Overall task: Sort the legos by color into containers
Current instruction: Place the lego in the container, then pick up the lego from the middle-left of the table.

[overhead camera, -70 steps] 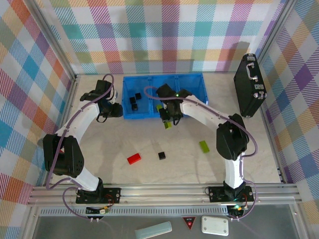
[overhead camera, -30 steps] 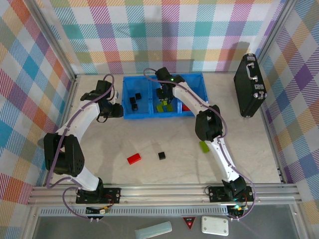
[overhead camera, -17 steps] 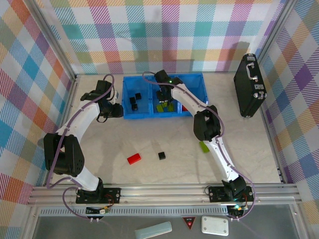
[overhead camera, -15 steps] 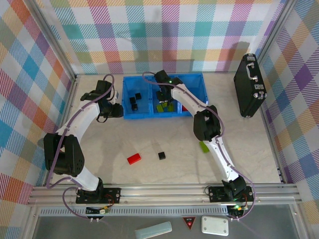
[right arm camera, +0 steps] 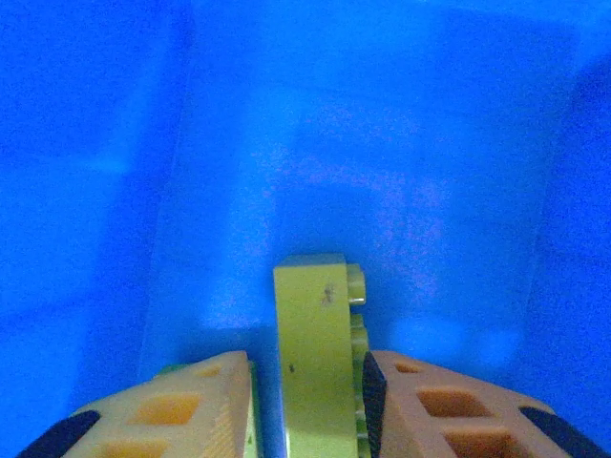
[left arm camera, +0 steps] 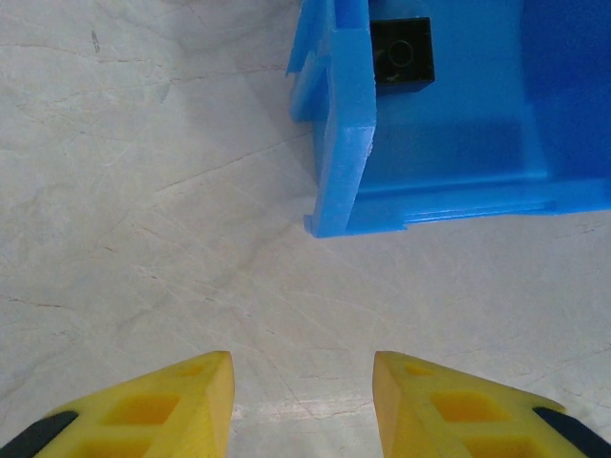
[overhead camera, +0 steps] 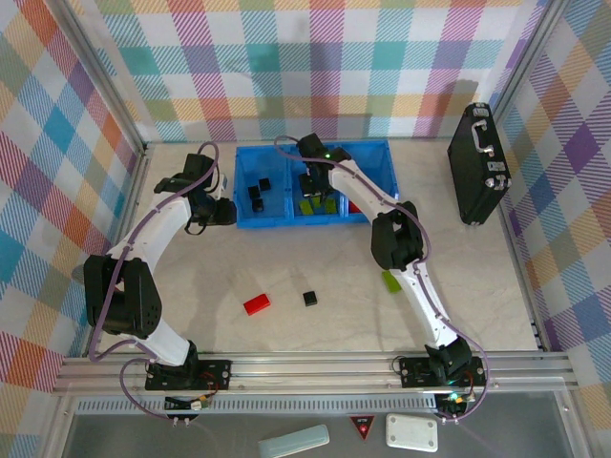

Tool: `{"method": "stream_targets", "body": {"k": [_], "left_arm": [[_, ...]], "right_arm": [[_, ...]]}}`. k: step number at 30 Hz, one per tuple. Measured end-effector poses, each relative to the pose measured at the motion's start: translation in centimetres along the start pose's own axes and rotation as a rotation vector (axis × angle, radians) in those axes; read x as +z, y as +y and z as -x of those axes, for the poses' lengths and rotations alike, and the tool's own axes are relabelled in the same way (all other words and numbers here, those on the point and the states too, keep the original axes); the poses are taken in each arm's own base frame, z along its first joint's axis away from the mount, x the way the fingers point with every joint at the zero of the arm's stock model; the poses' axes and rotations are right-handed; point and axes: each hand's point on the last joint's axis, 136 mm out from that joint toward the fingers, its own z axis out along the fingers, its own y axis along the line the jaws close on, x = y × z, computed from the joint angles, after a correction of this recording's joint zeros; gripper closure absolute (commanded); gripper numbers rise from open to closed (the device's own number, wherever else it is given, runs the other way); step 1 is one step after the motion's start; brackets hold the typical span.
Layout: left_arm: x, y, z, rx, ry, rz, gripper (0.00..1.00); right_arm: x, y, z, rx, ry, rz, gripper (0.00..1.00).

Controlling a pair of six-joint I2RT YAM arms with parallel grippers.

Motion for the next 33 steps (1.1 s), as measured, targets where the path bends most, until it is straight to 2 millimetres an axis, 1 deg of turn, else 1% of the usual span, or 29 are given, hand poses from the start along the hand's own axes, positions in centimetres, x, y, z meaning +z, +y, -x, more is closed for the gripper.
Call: {"method": "stream_targets", "body": {"k": [2,6,8,11,15,18,22,24,28,33], "left_arm": [[0.0,0.0,0.0,0.000,0.000,-0.002,0.57],[0.0,-0.3,0.0,0.000,0.002,-0.015,0.57],[0.0,-0.3,-0.1,0.000,0.004,-0.020,0.57],[0.1,-0.6,-0.3,0.002,0.008,-0.026,0.56],[0.0,-1.3,-0.9,0.018,0.030,-0.030,0.55],[-0.2,-2.5,-1.7,0.046,0.051,-0.040,0.54],[-1.3,-4.2,-2.6,0.071,0.055,-0.062,0.53],[-1.8,-4.9,-3.0,0.076,0.047,-0.072,0.52],[-2.4,-6.0,-5.4,0.081,0.061,-0.086,0.51],[-1.9,-7.1,-9.2,0.085,0.117,-0.084,0.49]], "right_arm": [[-0.8,0.2,0.2,0.006,-0.003,0.011,0.61],[-3.7,0.6,0.6,0.009,-0.024,0.036,0.61],[-5.1,0.8,0.4,0.007,-0.026,0.046,0.61],[-7.2,1.2,-0.6,-0.001,-0.018,0.064,0.61],[-9.0,1.4,-3.1,-0.014,0.016,0.081,0.61],[-9.9,1.4,-4.9,-0.019,0.041,0.090,0.61],[-10.7,1.1,-7.7,-0.018,0.080,0.093,0.60],[-11.1,0.8,-8.8,-0.017,0.087,0.093,0.60],[-12.1,0.2,-11.1,-0.011,0.099,0.098,0.60],[-13.2,-0.3,-13.3,0.001,0.096,0.112,0.60]]}}
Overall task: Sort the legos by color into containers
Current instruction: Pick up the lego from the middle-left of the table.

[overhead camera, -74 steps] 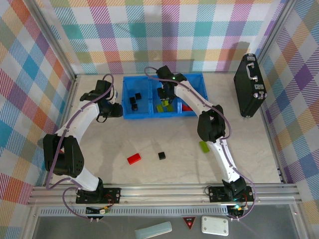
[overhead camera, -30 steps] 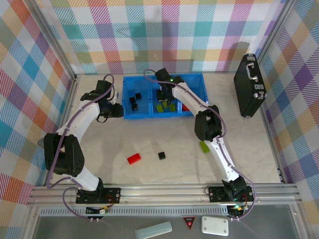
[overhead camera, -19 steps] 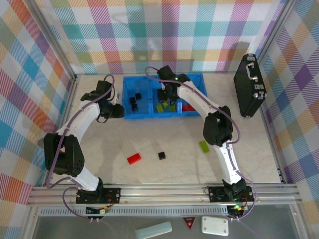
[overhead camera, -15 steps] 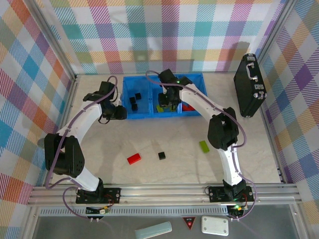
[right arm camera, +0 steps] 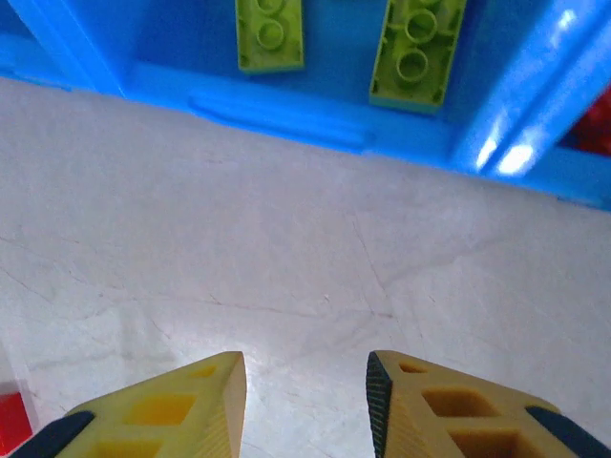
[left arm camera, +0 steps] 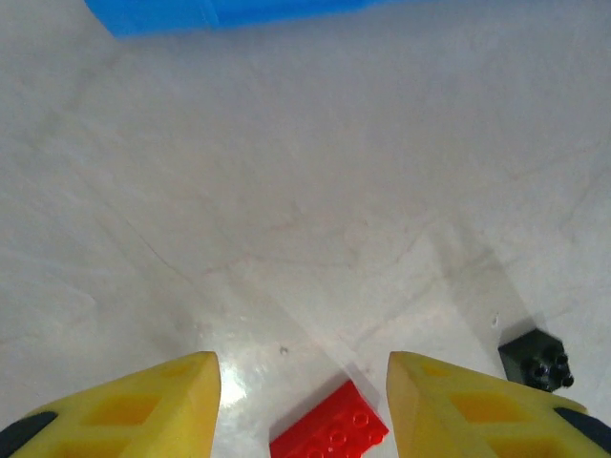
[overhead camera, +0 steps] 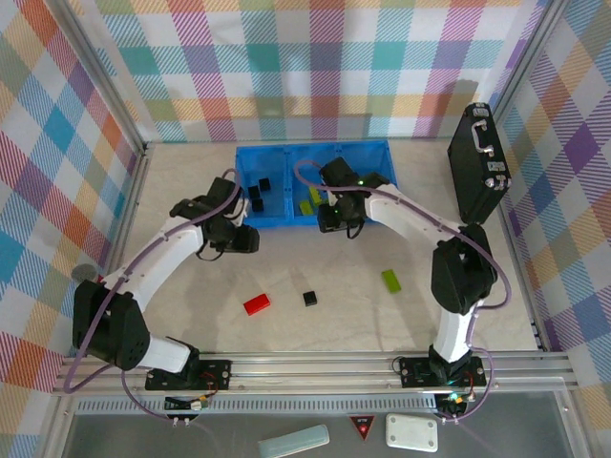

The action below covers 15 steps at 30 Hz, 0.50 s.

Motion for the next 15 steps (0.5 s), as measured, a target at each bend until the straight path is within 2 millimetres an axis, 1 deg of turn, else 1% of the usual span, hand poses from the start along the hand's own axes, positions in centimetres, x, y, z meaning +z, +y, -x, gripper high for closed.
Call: {"method": "stream_targets", "body": {"k": [3,6,11,13,15], "left_arm": [[0.7,-0.7,-2.0,0.006,0.034,0.006,0.48],[1.3,-1.4,-3.8,0.015,0.065,0.009,0.46],[2.7,-1.9,-7.0,0.035,0.132,0.026,0.45],[3.0,-2.2,-7.8,0.036,0.149,0.030,0.45],[3.1,-2.5,-8.0,0.036,0.147,0.034,0.45]], "right_arm": [[0.0,-0.5,-1.6,0.005,0.014,-0.003,0.59],[0.4,-1.0,-3.5,0.007,0.041,-0.008,0.59],[0.9,-1.3,-6.3,0.006,0.084,-0.015,0.59],[0.9,-1.2,-7.3,0.002,0.093,-0.013,0.58],[0.9,-1.1,-8.0,-0.001,0.096,-0.010,0.58]]}}
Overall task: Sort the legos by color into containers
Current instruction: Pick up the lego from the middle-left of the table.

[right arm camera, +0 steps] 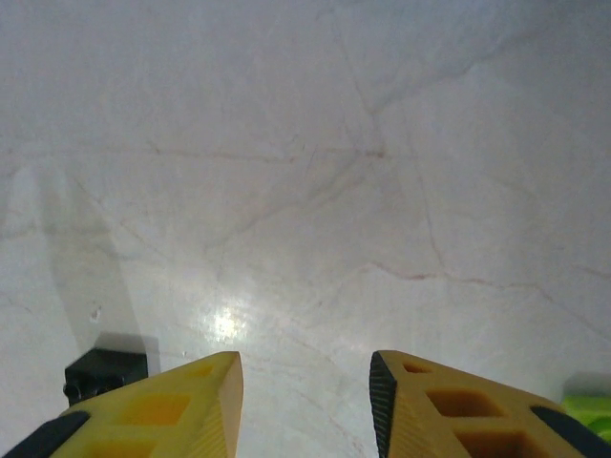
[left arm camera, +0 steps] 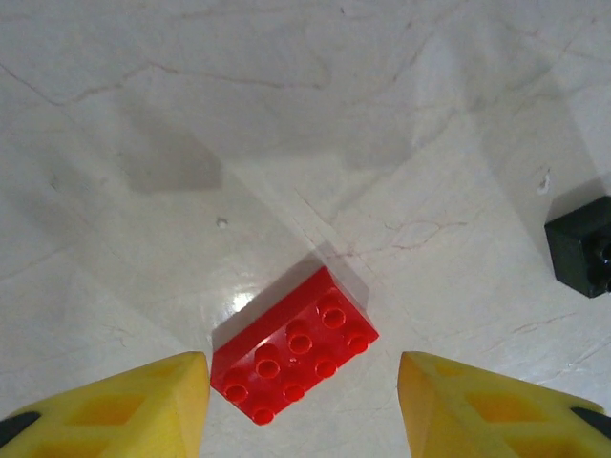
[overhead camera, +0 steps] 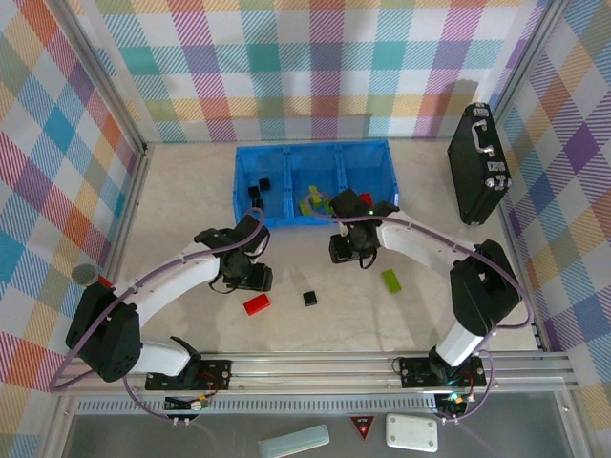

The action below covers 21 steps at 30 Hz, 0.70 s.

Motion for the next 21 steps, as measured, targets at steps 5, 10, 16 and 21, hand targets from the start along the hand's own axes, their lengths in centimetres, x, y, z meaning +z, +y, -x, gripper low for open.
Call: {"method": "stream_targets", "body": {"k": [5,10,16,21], "left_arm": [[0.3,-2.3,0.3,0.015,-0.015,0.011,0.44],[0.8,-5.6,0.9,0.020,-0.045,0.031,0.43],[2.2,-9.0,0.7,-0.012,-0.053,0.063,0.42],[3.5,-11.4,0.5,-0.053,-0.051,0.078,0.41]], "right_arm": [[0.0,-0.5,-1.6,0.014,0.006,-0.006,0.57],[-0.2,-1.9,-2.9,0.035,-0.005,-0.039,0.56],[-0.8,-5.0,-3.9,0.119,-0.040,-0.069,0.55],[-1.5,-7.9,-4.2,0.218,-0.078,-0.085,0.53]]}}
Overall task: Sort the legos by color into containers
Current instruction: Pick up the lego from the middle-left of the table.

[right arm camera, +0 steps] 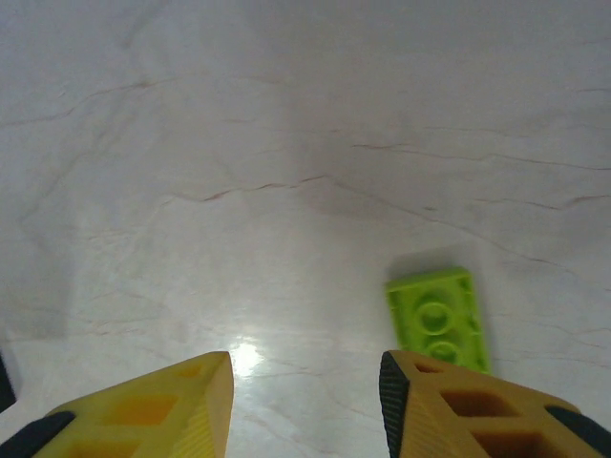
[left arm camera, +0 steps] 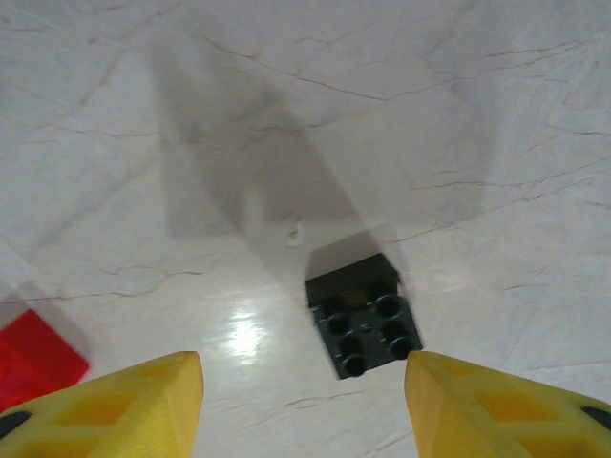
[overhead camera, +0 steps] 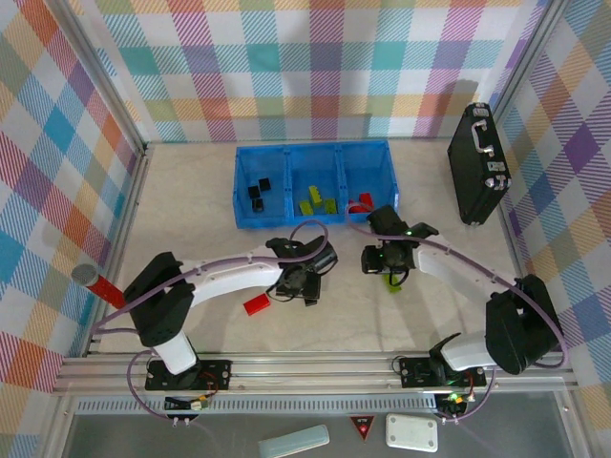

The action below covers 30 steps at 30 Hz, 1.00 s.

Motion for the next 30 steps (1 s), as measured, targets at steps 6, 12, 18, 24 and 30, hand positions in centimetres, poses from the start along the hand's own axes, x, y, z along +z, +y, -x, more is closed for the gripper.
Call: {"method": "stream_targets", "body": {"k": [6,12,18,24,30], "left_arm": [[1.0,-0.8,-0.5,-0.080,0.006,0.019,0.40],[1.9,-1.5,-1.1,-0.147,0.017,0.018,0.44],[3.1,-2.2,-1.4,-0.192,0.024,0.013,0.49],[3.5,-2.4,-2.0,-0.209,0.033,0.026,0.53],[3.8,-2.3,-2.1,-0.226,0.037,0.034,0.60]], "right_arm": [[-1.4,-1.6,1.3,0.048,-0.066,0.014,0.53],[-2.5,-2.2,2.4,0.057,-0.114,0.047,0.53],[-2.6,-1.8,2.4,0.050,-0.111,0.092,0.54],[-2.7,-1.1,2.5,0.047,-0.108,0.135,0.54],[-2.7,-0.8,2.4,0.046,-0.103,0.157,0.55]]}}
